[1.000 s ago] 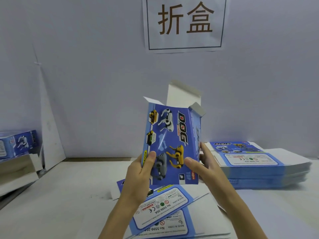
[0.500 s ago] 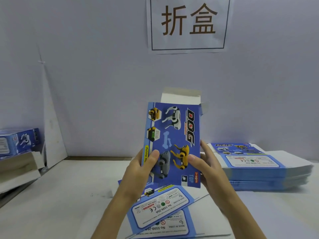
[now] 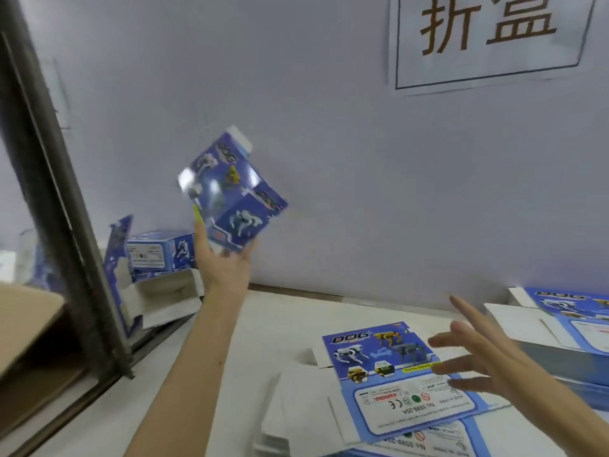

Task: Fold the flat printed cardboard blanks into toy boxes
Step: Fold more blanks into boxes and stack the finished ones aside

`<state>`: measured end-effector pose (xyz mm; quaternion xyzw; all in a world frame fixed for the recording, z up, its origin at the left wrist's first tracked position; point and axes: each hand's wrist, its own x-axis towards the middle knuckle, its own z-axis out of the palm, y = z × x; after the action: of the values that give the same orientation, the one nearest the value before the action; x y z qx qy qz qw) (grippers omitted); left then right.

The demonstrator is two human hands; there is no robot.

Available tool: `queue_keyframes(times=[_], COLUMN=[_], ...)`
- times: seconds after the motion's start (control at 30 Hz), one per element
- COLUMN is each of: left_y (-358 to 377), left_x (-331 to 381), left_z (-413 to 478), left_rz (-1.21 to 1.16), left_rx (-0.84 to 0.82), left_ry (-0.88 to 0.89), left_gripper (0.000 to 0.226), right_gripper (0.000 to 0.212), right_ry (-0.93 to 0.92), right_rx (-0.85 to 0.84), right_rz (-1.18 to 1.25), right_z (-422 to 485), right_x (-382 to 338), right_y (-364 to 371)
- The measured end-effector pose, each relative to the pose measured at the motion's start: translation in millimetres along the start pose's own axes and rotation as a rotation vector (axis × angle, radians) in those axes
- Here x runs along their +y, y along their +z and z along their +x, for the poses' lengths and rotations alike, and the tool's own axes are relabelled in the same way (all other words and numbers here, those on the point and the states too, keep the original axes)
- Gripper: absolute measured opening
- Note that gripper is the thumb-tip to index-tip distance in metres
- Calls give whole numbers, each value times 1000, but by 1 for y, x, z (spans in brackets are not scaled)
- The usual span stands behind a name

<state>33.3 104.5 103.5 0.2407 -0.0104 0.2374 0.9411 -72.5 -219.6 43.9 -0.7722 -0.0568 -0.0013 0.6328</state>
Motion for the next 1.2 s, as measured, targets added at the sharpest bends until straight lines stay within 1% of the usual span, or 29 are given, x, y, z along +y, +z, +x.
queue_keyframes(times=[0.03, 0.07, 0.1, 0.13, 0.2, 0.23, 0.3, 0.33, 0.37, 0.4, 0.43, 0.5, 0.6, 0.7, 0.77, 0.83, 0.9, 0.97, 1.03, 1.07, 1.1, 1.13, 1.2], left_y=[2, 2, 1, 0, -5, -7, -15, -21, -27, -34, -41, -54, -67, -73, -73, -72, -70, -64, -55, -50, -44, -38, -30], left_x=[12, 19, 20, 13, -17, -36, -77, -98, -116, -133, -145, -163, -177, -183, -184, -182, -178, -168, -152, -143, -133, -123, -108], left_z=[12, 21, 26, 26, 10, -3, -28, -41, -53, -64, -73, -84, -87, -84, -80, -79, -77, -75, -71, -69, -68, -67, -66], left_rz=[-83, -96, -48, 62, 438, 672, 1146, 1367, 1568, 1752, 1911, 2097, 2200, 2310, 2349, 2331, 2300, 2259, 2193, 2125, 2026, 1912, 1730], left_rx=[57, 101, 105, 64, -95, -202, -477, -625, -750, -844, -904, -954, -910, -761, -679, -612, -539, -446, -351, -309, -273, -245, -227], left_ry=[97, 145, 150, 132, 81, 54, -43, -129, -223, -301, -355, -400, -302, -245, -201, -128, 8, 146, 233, 243, 236, 223, 210], left_gripper=[51, 63, 71, 75, 79, 75, 55, 50, 54, 64, 75, 88, 98, 109, 107, 99, 87, 71, 54, 45, 35, 27, 18], right_gripper=[73, 64, 56, 51, 45, 43, 30, 22, 17, 18, 22, 31, 45, 51, 53, 50, 50, 57, 71, 79, 82, 81, 69], right_ry=[4, 6, 14, 23, 57, 66, 66, 68, 76, 97, 123, 179, 276, 319, 333, 377, 430, 450, 429, 415, 407, 394, 355], right_rx=[13, 25, 34, 41, 47, 43, 30, 30, 26, 14, 0, -24, -56, -90, -83, -34, 58, 115, 172, 221, 273, 324, 380], right_rz=[6, 8, 1, -19, -80, -128, -278, -365, -457, -561, -664, -809, -894, -940, -972, -1009, -1035, -1036, -999, -954, -882, -796, -623], right_z=[0, 1, 0, -2, -6, -7, -5, -4, -2, 0, 2, 5, 4, 7, 8, 7, 5, 3, 4, 4, 5, 6, 4], right_x=[0, 0, 0, 0, 0, 3, 8, 11, 14, 18, 22, 30, 41, 46, 48, 50, 50, 51, 53, 52, 51, 47, 35], right_y=[1, 2, 4, 5, 9, 11, 13, 12, 12, 11, 10, 10, 9, 9, 9, 10, 13, 15, 14, 13, 12, 11, 9])
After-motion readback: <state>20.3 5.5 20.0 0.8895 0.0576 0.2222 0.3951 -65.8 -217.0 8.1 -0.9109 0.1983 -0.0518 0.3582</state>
